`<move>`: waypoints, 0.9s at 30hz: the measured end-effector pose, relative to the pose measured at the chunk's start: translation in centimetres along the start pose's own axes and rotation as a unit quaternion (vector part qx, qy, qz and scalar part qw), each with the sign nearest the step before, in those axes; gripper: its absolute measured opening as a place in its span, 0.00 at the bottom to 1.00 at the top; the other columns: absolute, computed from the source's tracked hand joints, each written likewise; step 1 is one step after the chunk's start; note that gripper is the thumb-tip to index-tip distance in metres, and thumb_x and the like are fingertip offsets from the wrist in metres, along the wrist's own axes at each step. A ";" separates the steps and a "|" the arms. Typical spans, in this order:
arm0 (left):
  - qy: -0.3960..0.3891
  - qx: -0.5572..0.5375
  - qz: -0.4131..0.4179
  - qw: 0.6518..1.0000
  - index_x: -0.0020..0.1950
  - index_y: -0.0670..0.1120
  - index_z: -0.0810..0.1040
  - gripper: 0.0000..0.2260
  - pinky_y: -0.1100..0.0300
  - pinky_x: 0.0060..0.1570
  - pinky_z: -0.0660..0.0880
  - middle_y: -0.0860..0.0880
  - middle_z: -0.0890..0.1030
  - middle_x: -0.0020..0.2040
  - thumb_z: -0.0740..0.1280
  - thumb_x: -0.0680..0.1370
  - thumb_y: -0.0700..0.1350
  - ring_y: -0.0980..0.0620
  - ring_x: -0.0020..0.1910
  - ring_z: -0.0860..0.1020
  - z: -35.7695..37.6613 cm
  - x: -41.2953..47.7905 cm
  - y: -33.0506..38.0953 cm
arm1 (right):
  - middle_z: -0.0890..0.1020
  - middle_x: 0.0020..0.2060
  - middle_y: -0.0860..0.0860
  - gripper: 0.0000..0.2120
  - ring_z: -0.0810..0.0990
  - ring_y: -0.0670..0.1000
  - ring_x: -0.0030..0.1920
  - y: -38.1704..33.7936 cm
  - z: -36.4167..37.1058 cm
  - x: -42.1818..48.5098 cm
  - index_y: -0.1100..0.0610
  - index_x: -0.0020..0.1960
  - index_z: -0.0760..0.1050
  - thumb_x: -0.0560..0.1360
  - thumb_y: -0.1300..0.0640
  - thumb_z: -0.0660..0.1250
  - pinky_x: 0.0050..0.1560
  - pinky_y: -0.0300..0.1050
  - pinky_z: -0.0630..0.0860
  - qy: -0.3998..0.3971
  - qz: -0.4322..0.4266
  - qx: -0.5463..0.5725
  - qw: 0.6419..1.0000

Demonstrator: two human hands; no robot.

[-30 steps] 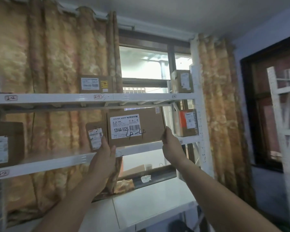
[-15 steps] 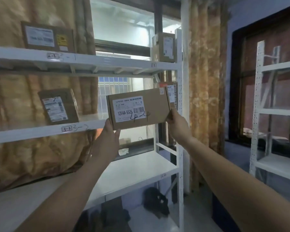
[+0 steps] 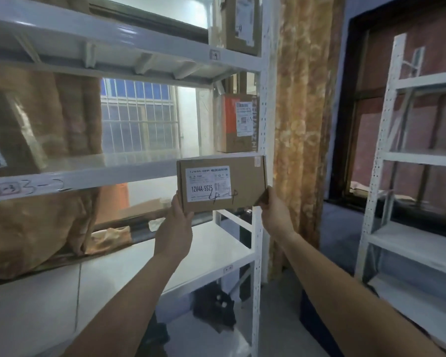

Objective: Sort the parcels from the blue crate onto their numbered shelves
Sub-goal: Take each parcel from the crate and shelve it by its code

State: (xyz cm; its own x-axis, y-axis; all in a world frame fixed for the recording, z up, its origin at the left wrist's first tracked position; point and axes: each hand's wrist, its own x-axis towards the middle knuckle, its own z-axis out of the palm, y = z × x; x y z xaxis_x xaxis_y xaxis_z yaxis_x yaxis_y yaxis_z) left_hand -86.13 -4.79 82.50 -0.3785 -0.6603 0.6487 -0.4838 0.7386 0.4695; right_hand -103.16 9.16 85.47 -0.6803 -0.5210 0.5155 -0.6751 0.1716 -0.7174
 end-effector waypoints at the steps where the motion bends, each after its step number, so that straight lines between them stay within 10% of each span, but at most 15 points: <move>1: -0.003 -0.010 0.009 1.000 0.71 0.48 0.55 0.20 0.57 0.36 0.67 0.42 0.78 0.58 0.57 0.81 0.46 0.39 0.49 0.79 1.5 0.7 -0.3 | 0.79 0.48 0.51 0.15 0.79 0.56 0.53 1.2 0.3 1.0 0.56 0.63 0.68 0.78 0.67 0.55 0.48 0.49 0.76 0.004 0.008 -0.006 1.000; 15: -0.059 -0.025 -0.078 0.995 0.67 0.52 0.56 0.19 0.57 0.39 0.71 0.49 0.80 0.58 0.60 0.79 0.47 0.40 0.48 0.81 18.9 3.1 -6.4 | 0.81 0.54 0.58 0.15 0.79 0.60 0.55 16.0 10.1 11.0 0.59 0.62 0.69 0.77 0.67 0.57 0.56 0.58 0.78 -0.100 0.060 -0.100 0.988; 27: -0.161 0.013 -0.150 0.976 0.74 0.54 0.41 0.33 0.47 0.55 0.75 0.46 0.73 0.68 0.61 0.78 0.46 0.41 0.60 0.77 34.1 4.0 -12.1 | 0.81 0.56 0.52 0.18 0.80 0.55 0.55 30.0 19.7 18.3 0.54 0.65 0.70 0.77 0.66 0.58 0.48 0.42 0.74 -0.223 0.092 -0.054 0.969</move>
State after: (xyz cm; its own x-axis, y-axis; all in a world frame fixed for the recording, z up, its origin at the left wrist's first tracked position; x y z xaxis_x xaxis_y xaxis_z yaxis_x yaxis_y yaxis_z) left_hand -108.74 -21.00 59.03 -0.4429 -0.8574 0.2619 -0.6287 0.5053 0.5911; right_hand -130.25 -11.75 64.17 -0.6171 -0.7789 0.1116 -0.5960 0.3701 -0.7126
